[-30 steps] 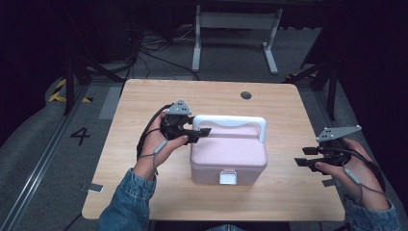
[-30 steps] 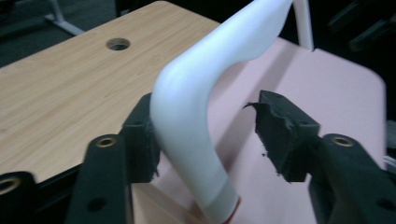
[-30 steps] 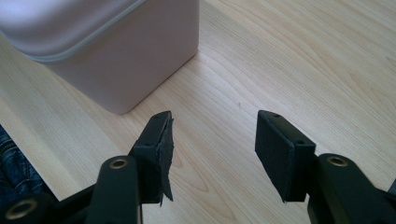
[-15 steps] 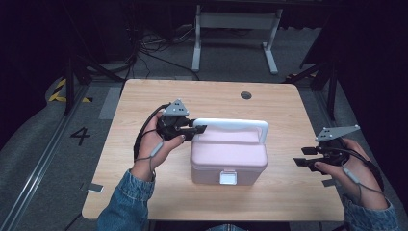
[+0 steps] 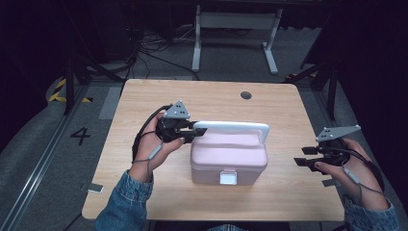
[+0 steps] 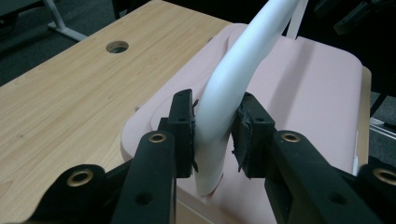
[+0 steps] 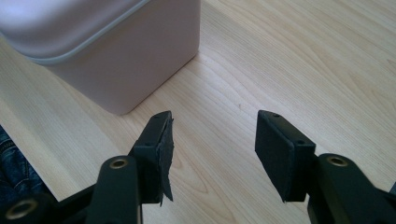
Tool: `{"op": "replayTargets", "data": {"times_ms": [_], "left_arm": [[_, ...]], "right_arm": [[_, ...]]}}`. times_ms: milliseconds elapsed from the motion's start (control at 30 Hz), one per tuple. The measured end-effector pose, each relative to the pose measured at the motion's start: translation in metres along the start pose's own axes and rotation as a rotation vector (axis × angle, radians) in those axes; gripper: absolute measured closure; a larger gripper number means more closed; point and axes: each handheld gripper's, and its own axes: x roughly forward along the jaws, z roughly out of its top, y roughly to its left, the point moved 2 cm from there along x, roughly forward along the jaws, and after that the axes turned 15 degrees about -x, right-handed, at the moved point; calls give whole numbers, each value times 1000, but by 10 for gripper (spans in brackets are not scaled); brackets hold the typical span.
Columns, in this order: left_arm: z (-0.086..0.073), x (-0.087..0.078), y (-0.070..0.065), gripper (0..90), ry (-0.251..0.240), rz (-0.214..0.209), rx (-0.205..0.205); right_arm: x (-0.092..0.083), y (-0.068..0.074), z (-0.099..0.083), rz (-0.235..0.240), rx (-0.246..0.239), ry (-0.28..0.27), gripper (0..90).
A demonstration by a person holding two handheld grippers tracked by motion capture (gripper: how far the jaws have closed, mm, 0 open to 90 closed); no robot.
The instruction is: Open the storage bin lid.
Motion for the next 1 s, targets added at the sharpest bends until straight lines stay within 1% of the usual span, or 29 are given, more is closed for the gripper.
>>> {"op": "replayTargets", "data": {"times_ms": [33,133,200,367,467,533,600,633,667,767,833,900,1000], "left_arm": [[0,0,-1,716,-1,-2,-6],[2,-1,-1,716,-3,-2,-5],[3,-1,-1,716,-4,-7,-6],[8,-3,-1,714,-11,-8,-17],[10,-4,0,714,-6,-9,-23],[13,-4,2,714,-13,-13,-25],[15,-5,3,714,-12,-18,-35],[16,-4,3,714,-23,-23,-46],[18,-4,4,714,-15,-20,-45],[23,-5,5,713,-15,-17,-50],[26,-5,7,711,-14,-18,-65],[28,-4,9,706,-18,-16,-95],[32,-4,13,703,-30,-12,-109]], "right_arm": [[0,0,0,0,-2,-1,480],[0,1,-1,3,5,6,480],[0,0,0,1,0,0,480],[-3,0,-1,-5,9,-5,480],[-5,-1,-1,-9,8,-9,480],[-5,-1,-1,-8,8,-9,480],[-6,-1,-1,-11,6,-14,480],[-6,-1,0,-10,7,-15,480],[-6,-1,0,-10,7,-16,480],[-5,-2,-1,-7,7,-18,480],[-5,-3,-1,-4,10,-18,480],[-6,-3,-2,-5,11,-19,480],[-6,-3,-1,-5,8,-23,480]]}}
